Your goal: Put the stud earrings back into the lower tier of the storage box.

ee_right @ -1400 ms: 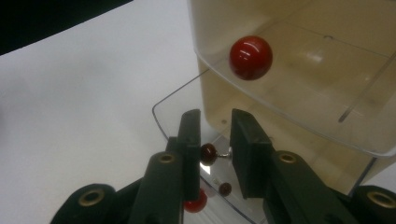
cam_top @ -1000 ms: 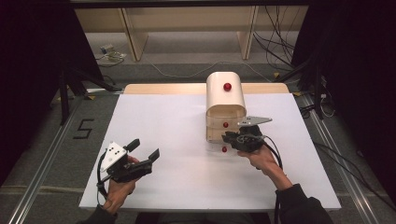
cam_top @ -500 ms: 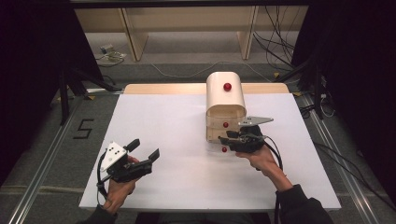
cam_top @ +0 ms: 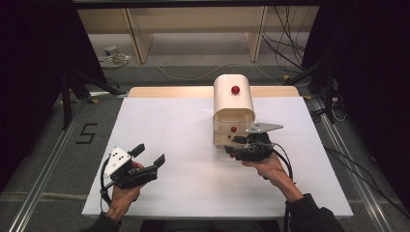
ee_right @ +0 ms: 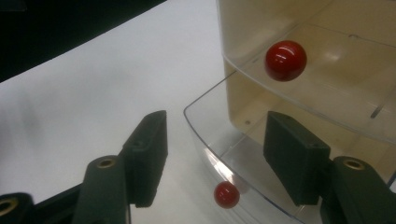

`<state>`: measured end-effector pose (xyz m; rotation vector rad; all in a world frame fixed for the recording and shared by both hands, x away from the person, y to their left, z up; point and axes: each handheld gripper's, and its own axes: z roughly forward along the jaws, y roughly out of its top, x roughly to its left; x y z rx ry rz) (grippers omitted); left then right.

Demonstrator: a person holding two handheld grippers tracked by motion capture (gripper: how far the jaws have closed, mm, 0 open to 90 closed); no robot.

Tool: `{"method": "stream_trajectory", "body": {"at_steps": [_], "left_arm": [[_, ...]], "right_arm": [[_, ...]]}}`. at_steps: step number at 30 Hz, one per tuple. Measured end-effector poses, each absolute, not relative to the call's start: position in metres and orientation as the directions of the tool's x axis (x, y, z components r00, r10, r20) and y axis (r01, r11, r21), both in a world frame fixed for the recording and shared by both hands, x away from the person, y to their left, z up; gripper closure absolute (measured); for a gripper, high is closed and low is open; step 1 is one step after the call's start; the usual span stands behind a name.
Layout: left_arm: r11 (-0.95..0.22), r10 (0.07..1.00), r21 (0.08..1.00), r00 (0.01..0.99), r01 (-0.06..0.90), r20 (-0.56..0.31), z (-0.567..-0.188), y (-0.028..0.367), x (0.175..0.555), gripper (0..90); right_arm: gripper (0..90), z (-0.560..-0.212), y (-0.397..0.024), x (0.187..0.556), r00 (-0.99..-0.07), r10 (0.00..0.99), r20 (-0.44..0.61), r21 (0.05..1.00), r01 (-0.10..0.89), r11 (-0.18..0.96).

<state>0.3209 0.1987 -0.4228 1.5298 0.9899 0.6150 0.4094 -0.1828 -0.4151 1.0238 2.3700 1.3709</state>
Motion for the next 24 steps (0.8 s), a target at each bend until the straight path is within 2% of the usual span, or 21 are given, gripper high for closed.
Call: {"method": "stream_trajectory", "body": {"at_steps": [24], "left_arm": [[0.011,0.851,0.968,0.506,0.251,-0.141,-0.423,0.199,0.321,15.4]], "right_arm": [[29.6,-0.42,-0.18,0.397,-0.741,0.653,0.155,0.845,0.442,0.301]]}}
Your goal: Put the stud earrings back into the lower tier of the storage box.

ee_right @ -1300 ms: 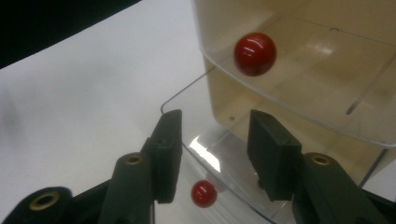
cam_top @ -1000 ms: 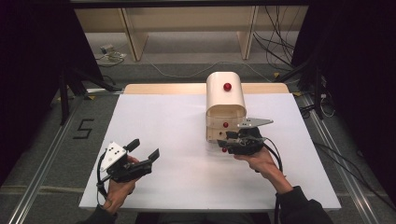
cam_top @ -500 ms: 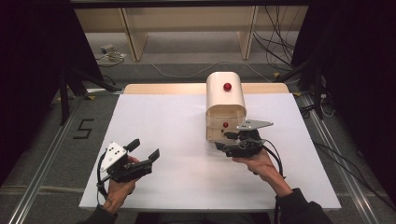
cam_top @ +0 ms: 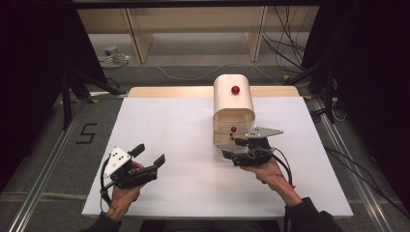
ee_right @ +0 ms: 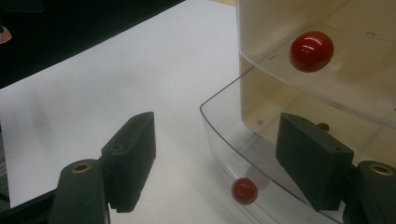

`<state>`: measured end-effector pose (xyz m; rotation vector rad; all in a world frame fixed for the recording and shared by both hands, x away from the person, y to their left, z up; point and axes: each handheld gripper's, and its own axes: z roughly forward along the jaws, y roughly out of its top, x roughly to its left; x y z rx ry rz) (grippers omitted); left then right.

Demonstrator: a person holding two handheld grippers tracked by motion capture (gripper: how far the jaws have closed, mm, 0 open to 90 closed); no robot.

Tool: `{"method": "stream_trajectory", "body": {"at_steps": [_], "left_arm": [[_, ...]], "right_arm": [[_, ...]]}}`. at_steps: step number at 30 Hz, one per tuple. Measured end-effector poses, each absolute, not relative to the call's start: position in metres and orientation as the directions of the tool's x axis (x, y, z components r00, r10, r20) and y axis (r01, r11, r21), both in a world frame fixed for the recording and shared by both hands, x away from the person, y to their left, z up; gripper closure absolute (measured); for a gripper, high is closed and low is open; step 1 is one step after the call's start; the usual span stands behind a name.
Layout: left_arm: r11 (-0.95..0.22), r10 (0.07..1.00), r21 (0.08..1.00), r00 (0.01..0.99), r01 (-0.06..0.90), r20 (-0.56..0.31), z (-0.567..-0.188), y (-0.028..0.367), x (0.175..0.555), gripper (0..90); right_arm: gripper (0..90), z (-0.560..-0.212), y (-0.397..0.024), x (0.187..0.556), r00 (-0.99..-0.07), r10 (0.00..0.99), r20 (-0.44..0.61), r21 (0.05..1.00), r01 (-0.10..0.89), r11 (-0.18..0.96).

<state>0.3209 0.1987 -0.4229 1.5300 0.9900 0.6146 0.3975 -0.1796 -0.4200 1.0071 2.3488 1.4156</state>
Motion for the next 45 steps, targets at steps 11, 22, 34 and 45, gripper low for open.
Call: {"method": "stream_trajectory", "body": {"at_steps": [11,22,34,45], "left_arm": [[0.016,0.852,0.967,0.503,0.253,-0.146,-0.423,0.199,0.321,15.4],[0.018,0.853,0.967,0.501,0.254,-0.148,-0.423,0.199,0.322,15.4],[0.018,0.852,0.967,0.502,0.256,-0.148,-0.423,0.198,0.322,15.4],[0.019,0.851,0.967,0.503,0.256,-0.15,-0.423,0.198,0.322,15.4]], "right_arm": [[29.9,-0.422,-0.184,0.392,-0.724,0.674,0.147,0.853,0.437,0.284],[29.8,-0.425,-0.187,0.388,-0.716,0.683,0.144,0.852,0.441,0.283],[30.5,-0.427,-0.188,0.381,-0.713,0.687,0.14,0.854,0.438,0.281],[32.6,-0.431,-0.189,0.376,-0.71,0.69,0.139,0.849,0.444,0.286]]}}
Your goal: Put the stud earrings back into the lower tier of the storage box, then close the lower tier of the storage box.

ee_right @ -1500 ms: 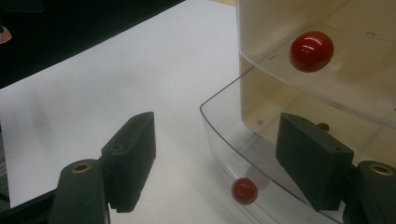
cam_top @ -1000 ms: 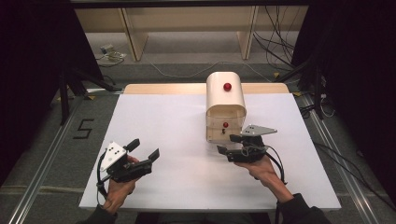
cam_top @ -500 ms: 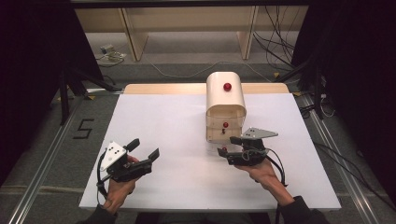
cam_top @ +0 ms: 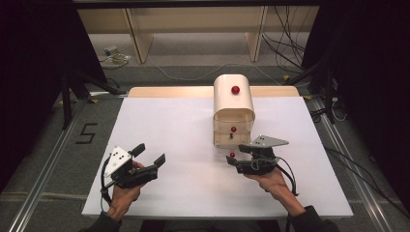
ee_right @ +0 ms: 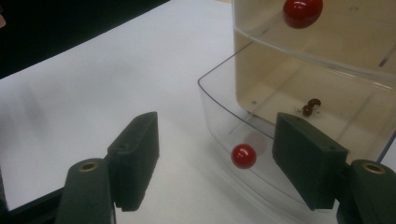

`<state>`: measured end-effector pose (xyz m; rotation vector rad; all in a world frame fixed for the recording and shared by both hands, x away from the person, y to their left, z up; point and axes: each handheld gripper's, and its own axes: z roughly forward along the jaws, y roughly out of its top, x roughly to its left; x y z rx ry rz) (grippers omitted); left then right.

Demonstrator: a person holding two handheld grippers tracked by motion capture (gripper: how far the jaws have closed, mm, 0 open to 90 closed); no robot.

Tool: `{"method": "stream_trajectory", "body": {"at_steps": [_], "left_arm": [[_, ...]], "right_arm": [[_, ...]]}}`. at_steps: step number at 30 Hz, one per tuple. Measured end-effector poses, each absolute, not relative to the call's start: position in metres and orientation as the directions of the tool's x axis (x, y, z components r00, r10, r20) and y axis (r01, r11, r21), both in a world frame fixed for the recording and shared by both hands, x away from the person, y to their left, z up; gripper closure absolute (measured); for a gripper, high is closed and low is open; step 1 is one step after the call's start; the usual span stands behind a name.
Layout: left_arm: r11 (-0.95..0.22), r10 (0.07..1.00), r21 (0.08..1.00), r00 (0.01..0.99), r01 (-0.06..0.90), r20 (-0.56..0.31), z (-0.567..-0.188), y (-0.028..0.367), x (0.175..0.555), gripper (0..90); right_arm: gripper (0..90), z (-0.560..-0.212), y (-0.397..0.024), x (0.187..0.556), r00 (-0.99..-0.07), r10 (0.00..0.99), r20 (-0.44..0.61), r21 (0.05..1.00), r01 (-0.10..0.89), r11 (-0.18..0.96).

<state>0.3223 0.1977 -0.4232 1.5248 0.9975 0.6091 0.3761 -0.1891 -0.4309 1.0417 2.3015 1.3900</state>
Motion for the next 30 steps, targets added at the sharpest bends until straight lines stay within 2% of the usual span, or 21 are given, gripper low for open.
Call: {"method": "stream_trajectory", "body": {"at_steps": [8,22,30], "left_arm": [[0.013,0.851,0.966,0.505,0.258,-0.146,-0.423,0.198,0.322,15.4],[0.018,0.852,0.967,0.502,0.256,-0.148,-0.424,0.197,0.323,15.4],[0.012,0.849,0.968,0.509,0.252,-0.144,-0.423,0.198,0.321,15.5]], "right_arm": [[38.6,-0.435,-0.191,0.373,-0.711,0.69,0.135,0.844,0.448,0.296],[71.6,-0.441,-0.199,0.373,-0.678,0.725,0.12,0.818,0.482,0.315],[85.6,-0.442,-0.202,0.375,-0.654,0.749,0.111,0.81,0.496,0.313]]}}
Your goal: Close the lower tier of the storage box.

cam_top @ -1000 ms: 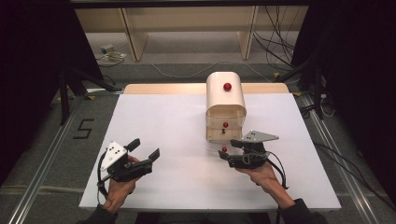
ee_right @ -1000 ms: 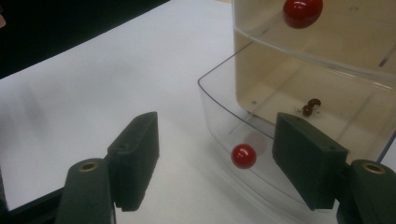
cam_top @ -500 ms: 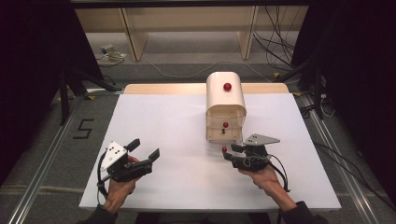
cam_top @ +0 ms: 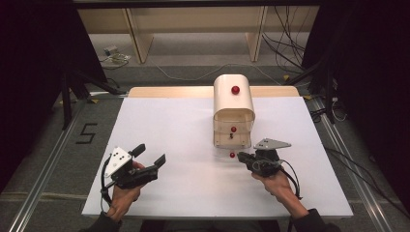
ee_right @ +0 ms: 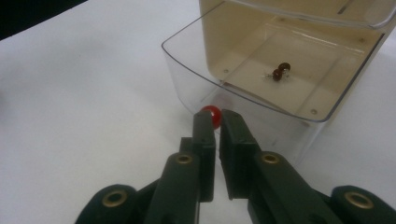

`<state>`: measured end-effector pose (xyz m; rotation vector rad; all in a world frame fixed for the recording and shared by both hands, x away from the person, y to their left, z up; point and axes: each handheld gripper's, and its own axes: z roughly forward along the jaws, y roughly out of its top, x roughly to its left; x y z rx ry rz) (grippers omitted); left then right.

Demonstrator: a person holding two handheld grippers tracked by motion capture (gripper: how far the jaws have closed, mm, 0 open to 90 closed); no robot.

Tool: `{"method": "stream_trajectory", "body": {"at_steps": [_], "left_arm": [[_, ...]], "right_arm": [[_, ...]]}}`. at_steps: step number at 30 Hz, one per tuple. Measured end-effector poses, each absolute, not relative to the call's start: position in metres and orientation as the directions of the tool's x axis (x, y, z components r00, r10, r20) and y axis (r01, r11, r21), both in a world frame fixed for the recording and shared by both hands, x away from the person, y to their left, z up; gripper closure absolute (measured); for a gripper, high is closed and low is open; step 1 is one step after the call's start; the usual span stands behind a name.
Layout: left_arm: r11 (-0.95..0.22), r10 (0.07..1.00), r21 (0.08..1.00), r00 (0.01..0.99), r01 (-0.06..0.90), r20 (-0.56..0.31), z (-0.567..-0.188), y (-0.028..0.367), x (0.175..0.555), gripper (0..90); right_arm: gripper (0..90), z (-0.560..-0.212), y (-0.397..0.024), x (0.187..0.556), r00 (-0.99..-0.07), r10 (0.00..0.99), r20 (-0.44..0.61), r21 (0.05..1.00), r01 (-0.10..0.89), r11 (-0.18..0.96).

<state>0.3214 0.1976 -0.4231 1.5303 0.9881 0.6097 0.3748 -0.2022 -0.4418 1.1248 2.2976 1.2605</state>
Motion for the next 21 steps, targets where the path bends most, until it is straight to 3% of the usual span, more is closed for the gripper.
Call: {"method": "stream_trajectory", "body": {"at_steps": [4,21], "left_arm": [[0.009,0.848,0.968,0.511,0.253,-0.141,-0.4232,0.1972,0.3215,15.5],[0.007,0.848,0.967,0.512,0.254,-0.14,-0.4234,0.1967,0.3213,15.5]], "right_arm": [[90.0,-0.4429,-0.2027,0.3757,-0.65,0.754,0.095,0.805,0.496,0.326],[90.0,-0.4474,-0.2032,0.3831,-0.631,0.772,0.074,0.806,0.494,0.326]]}}
